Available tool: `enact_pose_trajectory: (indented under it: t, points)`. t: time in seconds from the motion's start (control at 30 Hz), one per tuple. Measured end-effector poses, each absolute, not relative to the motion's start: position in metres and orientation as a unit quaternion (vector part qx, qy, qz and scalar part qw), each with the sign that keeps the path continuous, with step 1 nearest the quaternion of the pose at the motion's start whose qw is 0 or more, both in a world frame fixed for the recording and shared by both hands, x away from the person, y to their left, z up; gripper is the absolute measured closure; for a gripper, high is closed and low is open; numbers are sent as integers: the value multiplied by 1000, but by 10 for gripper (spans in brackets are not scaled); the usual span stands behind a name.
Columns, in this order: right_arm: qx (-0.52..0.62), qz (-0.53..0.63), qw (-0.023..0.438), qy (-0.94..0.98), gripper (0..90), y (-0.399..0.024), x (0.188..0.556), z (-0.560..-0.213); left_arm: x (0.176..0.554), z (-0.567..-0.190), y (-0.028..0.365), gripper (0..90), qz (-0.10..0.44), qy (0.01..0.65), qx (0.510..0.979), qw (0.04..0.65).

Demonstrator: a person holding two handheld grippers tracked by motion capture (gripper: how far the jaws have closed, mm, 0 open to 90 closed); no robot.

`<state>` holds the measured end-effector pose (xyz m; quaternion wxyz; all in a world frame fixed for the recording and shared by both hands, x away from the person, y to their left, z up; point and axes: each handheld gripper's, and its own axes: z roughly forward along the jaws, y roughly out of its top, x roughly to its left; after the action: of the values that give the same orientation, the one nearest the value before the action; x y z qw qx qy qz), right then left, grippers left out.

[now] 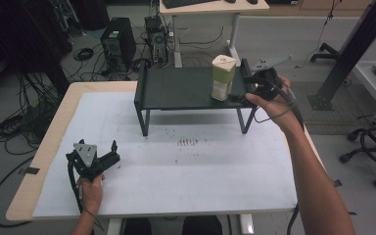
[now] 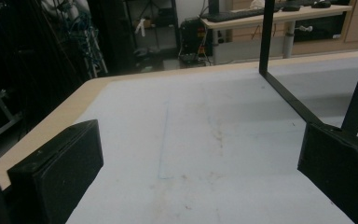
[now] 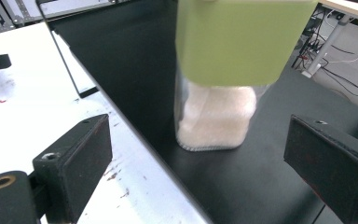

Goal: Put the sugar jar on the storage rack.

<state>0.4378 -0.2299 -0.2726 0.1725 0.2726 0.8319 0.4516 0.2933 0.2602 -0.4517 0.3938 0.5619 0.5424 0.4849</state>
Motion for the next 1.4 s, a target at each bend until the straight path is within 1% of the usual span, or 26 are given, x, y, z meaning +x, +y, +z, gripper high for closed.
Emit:
enact_pose_trajectory:
  t: [0.47,0.93,1.27,1.4]
  points:
    - [268,464,169,827,76,-231,409,-283,294,-453,257,2,494,536,566,385]
    - [246,480,162,827,77,-231,371,-289,295,-453,257,2,495,538,565,382]
    - [243,482,158,827,77,-238,350,-308,295,-452,258,2,494,540,565,382]
    - [247,480,152,828,77,-243,342,-323,295,-453,257,2,496,537,567,380]
